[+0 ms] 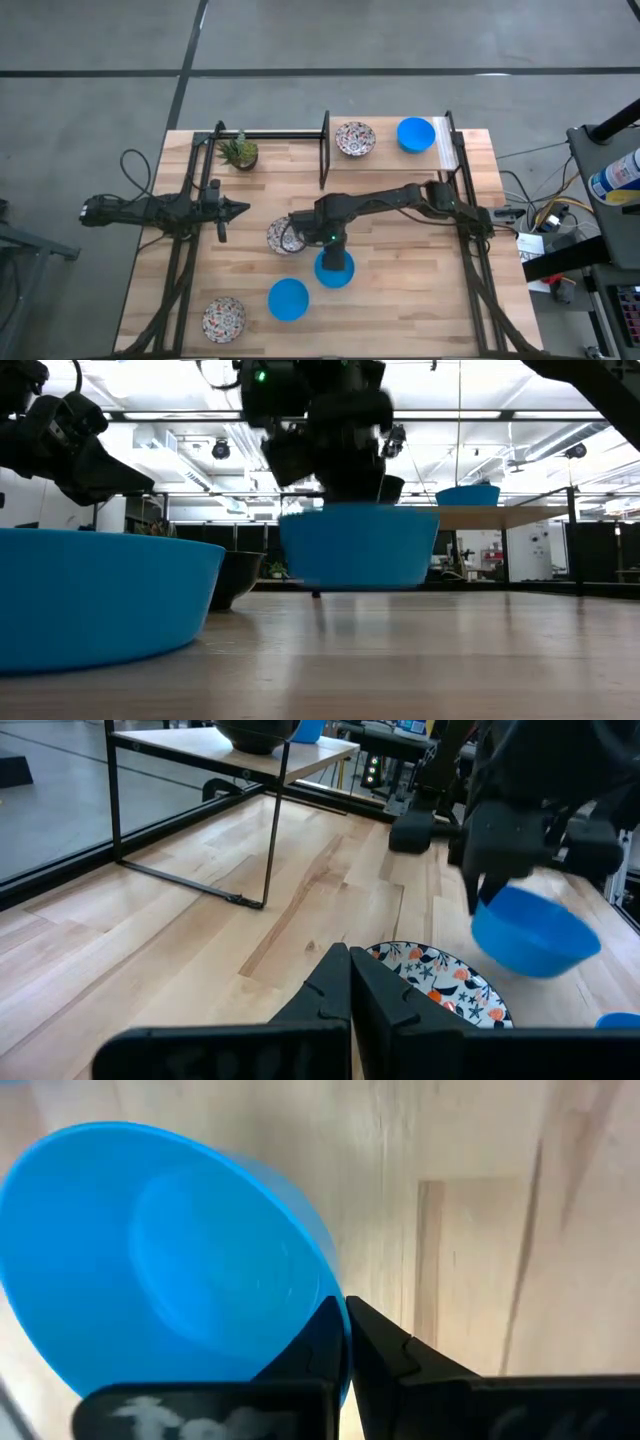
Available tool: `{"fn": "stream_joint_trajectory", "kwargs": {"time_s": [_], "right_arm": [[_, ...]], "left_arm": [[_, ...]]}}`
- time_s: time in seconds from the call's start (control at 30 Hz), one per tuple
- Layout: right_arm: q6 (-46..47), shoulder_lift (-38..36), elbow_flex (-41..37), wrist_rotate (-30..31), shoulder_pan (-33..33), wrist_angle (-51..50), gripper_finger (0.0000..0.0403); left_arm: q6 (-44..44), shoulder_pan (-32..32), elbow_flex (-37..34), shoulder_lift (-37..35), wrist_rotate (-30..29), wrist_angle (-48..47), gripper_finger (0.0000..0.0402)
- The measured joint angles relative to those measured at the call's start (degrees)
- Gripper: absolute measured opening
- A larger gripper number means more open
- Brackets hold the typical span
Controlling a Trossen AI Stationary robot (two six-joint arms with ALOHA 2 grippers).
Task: Pick & Place Mini bowls
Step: Stack the top blue bowl on the blue bowl on the shelf
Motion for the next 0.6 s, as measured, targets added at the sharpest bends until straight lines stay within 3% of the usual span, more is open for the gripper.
{"fn": "stream_joint_trajectory", "kwargs": {"time_s": [0.3, 0.6], "right_arm": [[-0.6, -6.3, 3.5, -0.8, -0.7, -7.0, 0.0009], [5.4, -16.1, 3.3, -0.9, -5.9, -10.3, 0.0009]], "left_arm": [[0.0, 0.0, 0.0, 0.0, 0.0, 0.0, 0.0], [0.0, 0.0, 0.0, 0.0, 0.0, 0.0, 0.0]]}}
